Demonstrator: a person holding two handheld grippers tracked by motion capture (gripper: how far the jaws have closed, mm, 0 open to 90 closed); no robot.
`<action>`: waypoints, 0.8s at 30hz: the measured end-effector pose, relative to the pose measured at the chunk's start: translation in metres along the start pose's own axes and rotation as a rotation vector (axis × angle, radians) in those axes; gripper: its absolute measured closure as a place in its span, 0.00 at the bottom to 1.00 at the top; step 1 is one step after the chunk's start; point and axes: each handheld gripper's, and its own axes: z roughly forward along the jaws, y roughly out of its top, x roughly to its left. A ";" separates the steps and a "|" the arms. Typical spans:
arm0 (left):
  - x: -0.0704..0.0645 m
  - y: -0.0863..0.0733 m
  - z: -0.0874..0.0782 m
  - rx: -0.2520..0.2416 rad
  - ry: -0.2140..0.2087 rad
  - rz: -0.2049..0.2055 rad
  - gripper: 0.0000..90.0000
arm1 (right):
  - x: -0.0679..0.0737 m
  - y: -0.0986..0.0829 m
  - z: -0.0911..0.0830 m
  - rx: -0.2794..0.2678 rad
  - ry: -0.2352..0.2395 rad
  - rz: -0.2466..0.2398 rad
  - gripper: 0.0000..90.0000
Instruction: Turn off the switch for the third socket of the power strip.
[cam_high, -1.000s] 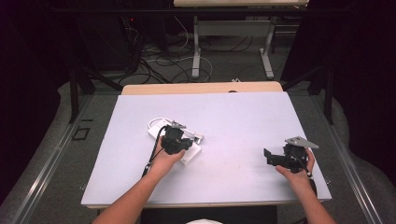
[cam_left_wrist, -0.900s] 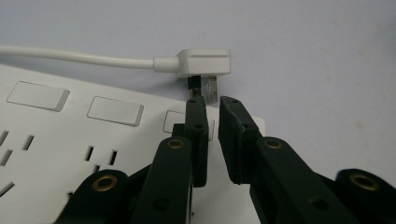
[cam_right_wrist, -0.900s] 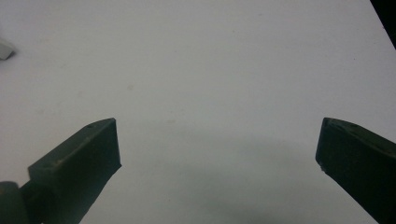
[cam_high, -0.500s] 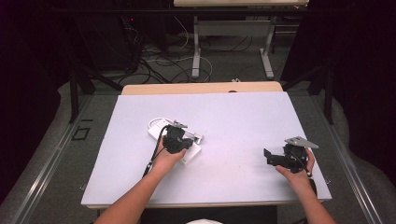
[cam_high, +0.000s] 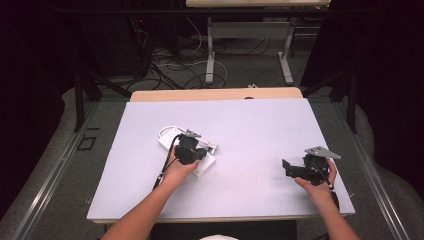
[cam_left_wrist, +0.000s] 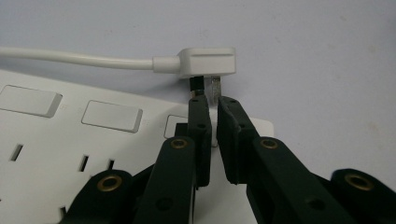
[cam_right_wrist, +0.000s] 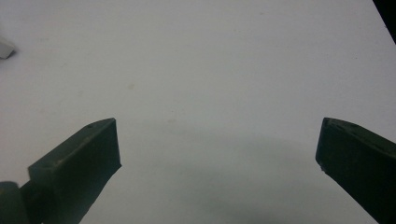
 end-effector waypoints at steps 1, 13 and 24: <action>0.000 0.000 0.000 0.000 0.001 0.000 0.93 | 0.000 0.000 0.000 0.000 0.000 0.000 0.00; 0.000 0.000 0.000 -0.001 -0.004 0.002 0.94 | 0.000 0.000 0.000 0.005 0.006 -0.002 0.00; -0.002 -0.001 0.002 0.007 0.005 -0.004 1.00 | 0.000 0.000 0.000 0.000 0.002 0.000 0.00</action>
